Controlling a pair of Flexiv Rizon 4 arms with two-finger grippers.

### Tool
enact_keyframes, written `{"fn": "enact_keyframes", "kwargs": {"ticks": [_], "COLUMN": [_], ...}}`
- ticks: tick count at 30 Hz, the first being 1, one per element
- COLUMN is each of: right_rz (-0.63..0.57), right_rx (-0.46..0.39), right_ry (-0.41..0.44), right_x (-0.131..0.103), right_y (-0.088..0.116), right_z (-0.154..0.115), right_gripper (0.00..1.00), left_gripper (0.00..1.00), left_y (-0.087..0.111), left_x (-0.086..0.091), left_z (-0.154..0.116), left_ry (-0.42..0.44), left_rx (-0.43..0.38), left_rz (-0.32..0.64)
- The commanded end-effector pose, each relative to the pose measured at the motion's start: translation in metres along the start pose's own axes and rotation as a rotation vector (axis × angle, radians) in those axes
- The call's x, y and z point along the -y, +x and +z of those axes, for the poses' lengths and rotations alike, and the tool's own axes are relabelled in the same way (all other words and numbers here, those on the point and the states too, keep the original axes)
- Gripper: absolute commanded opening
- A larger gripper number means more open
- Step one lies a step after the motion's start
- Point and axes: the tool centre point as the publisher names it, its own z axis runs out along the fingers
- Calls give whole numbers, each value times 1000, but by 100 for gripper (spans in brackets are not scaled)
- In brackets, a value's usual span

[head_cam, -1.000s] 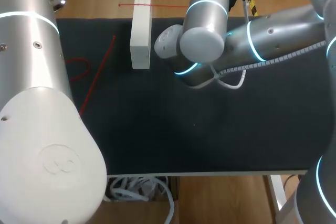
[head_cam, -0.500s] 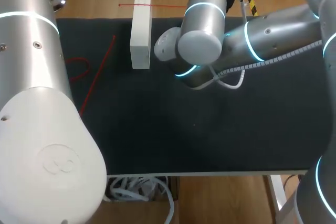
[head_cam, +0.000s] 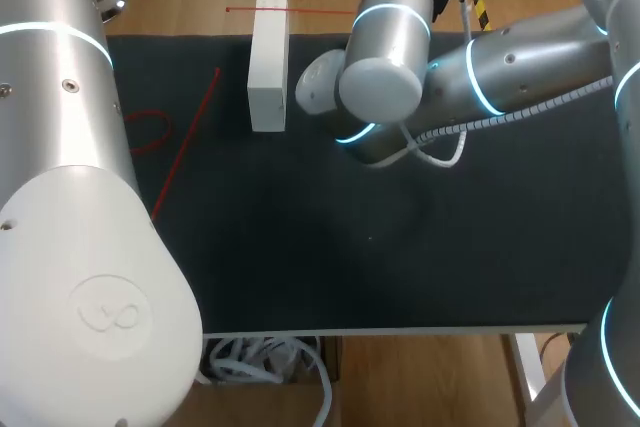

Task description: Grab the tape and strap the tape.

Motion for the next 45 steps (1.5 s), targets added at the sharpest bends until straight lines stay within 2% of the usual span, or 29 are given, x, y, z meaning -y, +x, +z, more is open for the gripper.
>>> {"fn": "enact_keyframes", "kwargs": {"ticks": [1,19,26,45], "right_rz": [-7,-20,-66,-118], "right_rx": [-3,8,35,31], "right_ry": [1,-18,-14,-51], "right_x": [3,-2,-1,2], "right_y": [-6,-10,-12,-14], "right_z": [4,0,1,2], "right_gripper": [0,0,0,0], "left_gripper": [0,0,0,0], "left_y": [-3,-3,-3,-3], "left_x": [3,3,3,3], "left_z": [-3,-3,-3,-3], "left_ry": [-10,-10,-10,-10], "left_rx": [-8,-8,-8,-8], "left_rz": [-1,-1,-1,-1]}}
